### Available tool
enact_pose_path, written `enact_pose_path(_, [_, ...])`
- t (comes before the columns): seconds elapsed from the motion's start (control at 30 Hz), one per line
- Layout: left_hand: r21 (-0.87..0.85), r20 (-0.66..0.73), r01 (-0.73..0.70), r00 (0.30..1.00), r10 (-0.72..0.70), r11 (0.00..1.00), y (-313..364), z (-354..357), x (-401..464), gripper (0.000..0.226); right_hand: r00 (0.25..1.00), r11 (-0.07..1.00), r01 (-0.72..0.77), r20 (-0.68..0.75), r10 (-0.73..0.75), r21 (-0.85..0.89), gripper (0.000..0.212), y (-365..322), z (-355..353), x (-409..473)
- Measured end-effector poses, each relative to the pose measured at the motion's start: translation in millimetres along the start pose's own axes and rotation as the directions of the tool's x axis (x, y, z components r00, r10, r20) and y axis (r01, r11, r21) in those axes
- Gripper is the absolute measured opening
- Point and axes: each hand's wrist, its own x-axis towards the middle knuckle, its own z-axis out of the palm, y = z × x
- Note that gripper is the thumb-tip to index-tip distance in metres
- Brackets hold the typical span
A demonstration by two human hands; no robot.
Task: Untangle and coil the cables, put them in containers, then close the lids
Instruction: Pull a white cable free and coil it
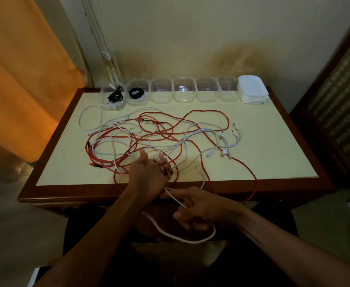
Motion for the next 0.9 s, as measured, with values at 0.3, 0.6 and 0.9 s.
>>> enact_pose_path(0.3, [0.838, 0.026, -0.305, 0.851, 0.524, 0.453, 21.3, 21.7, 7.6, 0.011, 0.891, 0.818, 0.193, -0.446, 0.085, 0.542, 0.020, -13.6, -15.5, 8.0])
enact_pose_path(0.6, [0.842, 0.187, -0.091, 0.974, -0.130, 0.532, 8.2, 17.0, -0.8, 0.043, 0.800, 0.935, 0.247, -0.598, -0.048, 0.255, 0.031, -34.4, -39.4, 11.2])
enact_pose_path(0.9, [0.794, 0.341, -0.112, 0.895, -0.286, 0.597, 9.3, 4.1, -10.7, 0.038, 0.728, 0.964, 0.227, -0.681, -0.076, 0.135, 0.021, -18.0, -42.8, 19.3])
